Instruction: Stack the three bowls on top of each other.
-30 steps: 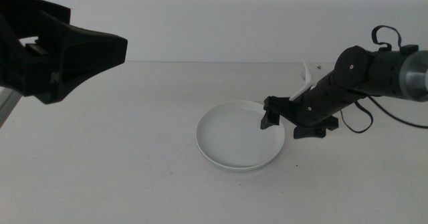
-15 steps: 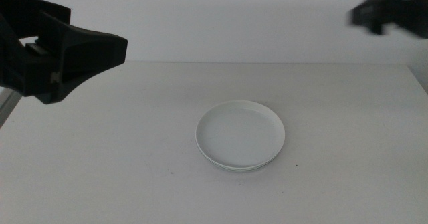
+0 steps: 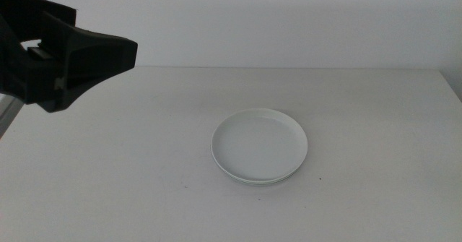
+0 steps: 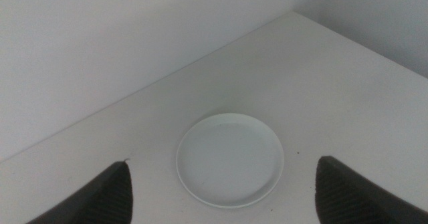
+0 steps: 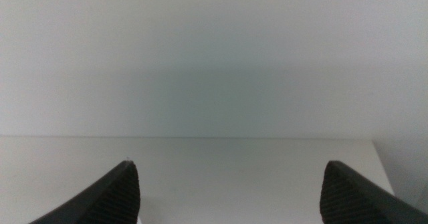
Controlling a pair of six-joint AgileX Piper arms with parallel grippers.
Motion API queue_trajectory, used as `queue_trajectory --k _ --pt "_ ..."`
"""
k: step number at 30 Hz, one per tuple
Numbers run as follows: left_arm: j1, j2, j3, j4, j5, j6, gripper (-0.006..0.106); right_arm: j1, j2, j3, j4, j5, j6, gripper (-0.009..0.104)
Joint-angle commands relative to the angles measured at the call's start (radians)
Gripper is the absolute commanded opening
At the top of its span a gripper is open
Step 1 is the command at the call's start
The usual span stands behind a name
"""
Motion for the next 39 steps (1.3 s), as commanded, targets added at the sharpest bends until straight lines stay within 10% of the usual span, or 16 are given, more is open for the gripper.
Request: queue_trajectory --k 1,14,26,39 --pt "0.0 -0.002 0.002 -0.005 -0.01 0.0 0.094 -0.006 -0.017 0.006 -0.017 -0.024 0.001 0.088" --pt "0.184 -0.167 0.198 0.006 -0.161 0.0 0.094 -0.006 -0.018 0.006 -0.017 -0.025 0.001 0.088" --pt "0.231 -0.32 0.39 0.565 -0.351 -0.678 0.094 -0.006 -0.018 0.006 -0.017 -0.025 0.001 0.088" --pt "0.231 -0.321 0.39 0.597 -0.4 -0.7 0.094 -0.006 -0.018 0.006 -0.017 -0.025 0.001 0.087"
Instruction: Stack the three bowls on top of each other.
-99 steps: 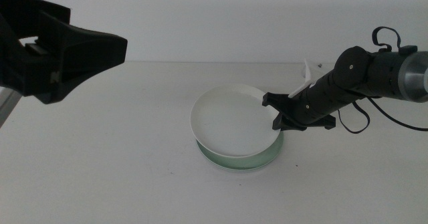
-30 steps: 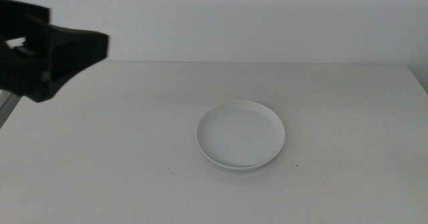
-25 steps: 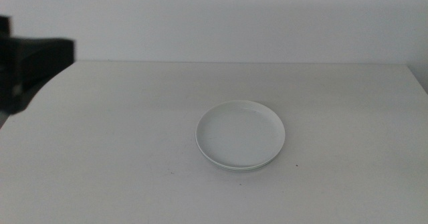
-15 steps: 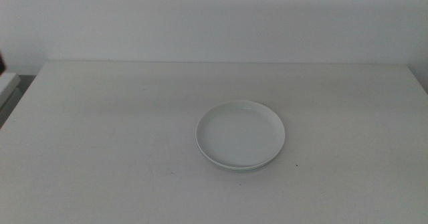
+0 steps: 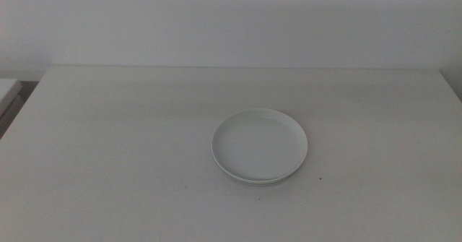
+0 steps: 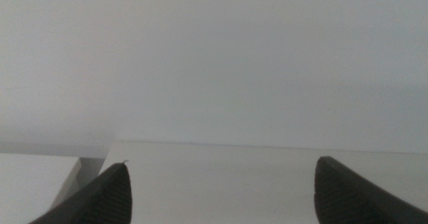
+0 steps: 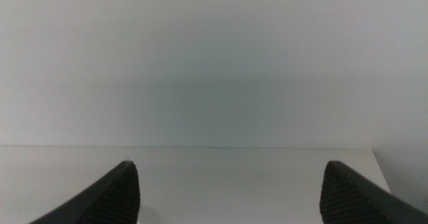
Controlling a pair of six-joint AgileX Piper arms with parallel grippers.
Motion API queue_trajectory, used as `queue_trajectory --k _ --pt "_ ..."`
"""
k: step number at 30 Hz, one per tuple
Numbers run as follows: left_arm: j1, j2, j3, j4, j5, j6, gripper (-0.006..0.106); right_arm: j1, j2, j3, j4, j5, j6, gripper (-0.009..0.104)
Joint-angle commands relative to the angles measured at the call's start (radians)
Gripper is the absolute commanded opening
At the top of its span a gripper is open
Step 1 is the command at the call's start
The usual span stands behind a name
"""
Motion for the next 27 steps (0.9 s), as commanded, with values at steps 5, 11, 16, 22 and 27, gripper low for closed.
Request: queue_trajectory --k 5,11,16,22,27 --pt "0.0 -0.03 0.046 0.004 -0.04 0.003 0.094 -0.008 -0.034 0.038 -0.037 -0.019 -0.001 0.087" --pt "0.0 -0.265 0.291 0.004 -0.129 0.003 0.094 -0.098 -0.295 0.348 -0.085 -0.096 -0.001 0.087" --pt "0.0 -0.488 0.489 0.0 -0.104 0.003 0.094 -0.137 -0.537 0.658 -0.087 -0.112 -0.001 0.087" --pt "0.0 -0.546 0.625 -0.017 -0.11 0.003 0.094 -0.137 -0.741 0.835 -0.087 -0.11 -0.001 0.087" --pt "0.0 -0.546 0.698 -0.023 -0.158 0.003 0.094 -0.139 -0.741 0.835 -0.068 -0.119 -0.001 0.087"
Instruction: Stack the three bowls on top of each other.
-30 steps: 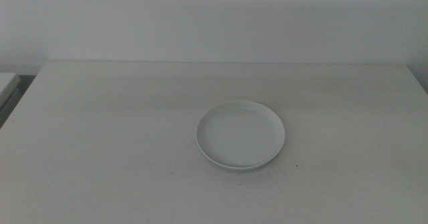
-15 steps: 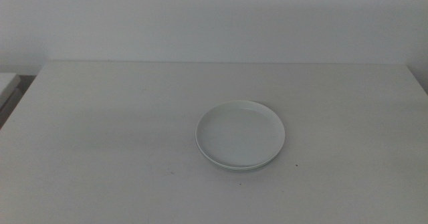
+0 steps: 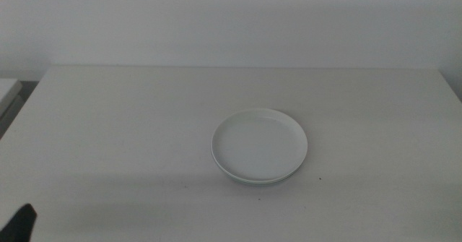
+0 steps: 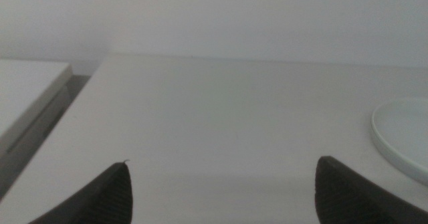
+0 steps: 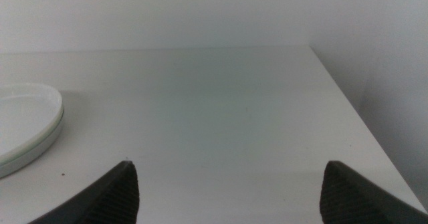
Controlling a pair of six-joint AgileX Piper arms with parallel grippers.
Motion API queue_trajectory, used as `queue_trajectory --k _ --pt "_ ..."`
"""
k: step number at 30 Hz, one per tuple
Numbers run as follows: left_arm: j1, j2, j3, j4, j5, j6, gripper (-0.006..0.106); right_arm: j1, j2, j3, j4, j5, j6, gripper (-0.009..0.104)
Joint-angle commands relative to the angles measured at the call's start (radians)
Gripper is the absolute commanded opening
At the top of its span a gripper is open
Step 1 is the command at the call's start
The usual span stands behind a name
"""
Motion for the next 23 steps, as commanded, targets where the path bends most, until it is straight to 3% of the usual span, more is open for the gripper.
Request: queue_trajectory --k 1,23 --pt "0.0 -0.003 0.033 -0.011 -0.057 0.003 0.094 -0.005 -0.005 0.004 -0.002 -0.021 -0.002 0.087" --pt "0.0 -0.003 0.062 -0.011 -0.102 0.008 0.094 -0.005 -0.005 0.004 -0.002 -0.017 -0.002 0.087"
